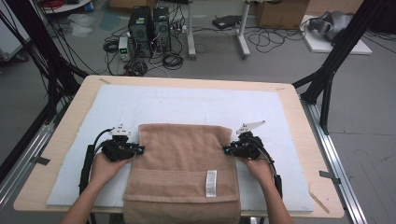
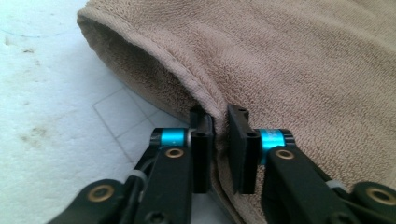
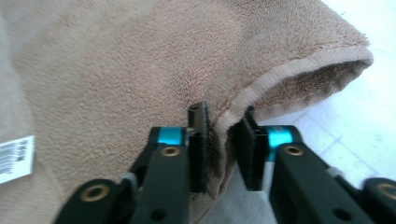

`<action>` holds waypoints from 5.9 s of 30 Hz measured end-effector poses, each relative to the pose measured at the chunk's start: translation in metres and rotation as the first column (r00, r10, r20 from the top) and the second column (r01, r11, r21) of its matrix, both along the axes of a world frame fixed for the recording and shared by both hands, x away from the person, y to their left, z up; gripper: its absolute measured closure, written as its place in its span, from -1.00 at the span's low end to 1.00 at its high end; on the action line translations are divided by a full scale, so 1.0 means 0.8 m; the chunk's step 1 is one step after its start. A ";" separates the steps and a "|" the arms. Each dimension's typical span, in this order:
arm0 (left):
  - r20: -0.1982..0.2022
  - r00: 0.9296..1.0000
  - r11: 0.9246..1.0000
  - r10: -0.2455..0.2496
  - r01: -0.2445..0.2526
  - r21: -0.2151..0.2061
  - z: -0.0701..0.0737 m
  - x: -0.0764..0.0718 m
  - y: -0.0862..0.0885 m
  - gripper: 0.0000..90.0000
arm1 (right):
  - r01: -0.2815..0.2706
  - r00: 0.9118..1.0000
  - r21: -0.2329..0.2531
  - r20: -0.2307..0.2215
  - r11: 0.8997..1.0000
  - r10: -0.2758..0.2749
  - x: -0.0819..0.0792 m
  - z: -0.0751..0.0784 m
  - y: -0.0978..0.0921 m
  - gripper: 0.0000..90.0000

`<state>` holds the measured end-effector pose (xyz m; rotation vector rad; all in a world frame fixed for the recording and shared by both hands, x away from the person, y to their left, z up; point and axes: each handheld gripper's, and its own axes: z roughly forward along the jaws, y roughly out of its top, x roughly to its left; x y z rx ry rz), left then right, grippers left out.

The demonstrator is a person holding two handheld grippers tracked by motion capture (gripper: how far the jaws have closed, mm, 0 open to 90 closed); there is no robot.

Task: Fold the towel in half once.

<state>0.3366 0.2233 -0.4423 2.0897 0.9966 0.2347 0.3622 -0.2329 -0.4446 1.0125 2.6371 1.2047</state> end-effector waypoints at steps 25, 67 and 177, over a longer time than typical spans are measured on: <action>0.334 0.928 0.984 0.164 -0.178 0.011 0.139 0.088 -0.026 0.84 | 0.107 0.966 -0.030 0.242 0.994 -0.096 0.078 0.133 -0.002 0.76; 0.108 0.992 0.996 -0.065 0.059 0.064 0.001 0.015 -0.015 0.73 | -0.004 0.996 -0.084 0.089 0.996 0.011 -0.004 0.007 0.015 0.65; 0.159 0.981 0.993 -0.108 0.100 0.060 0.013 -0.060 -0.001 0.40 | -0.058 0.990 -0.051 0.129 0.997 0.064 -0.063 0.026 -0.005 0.17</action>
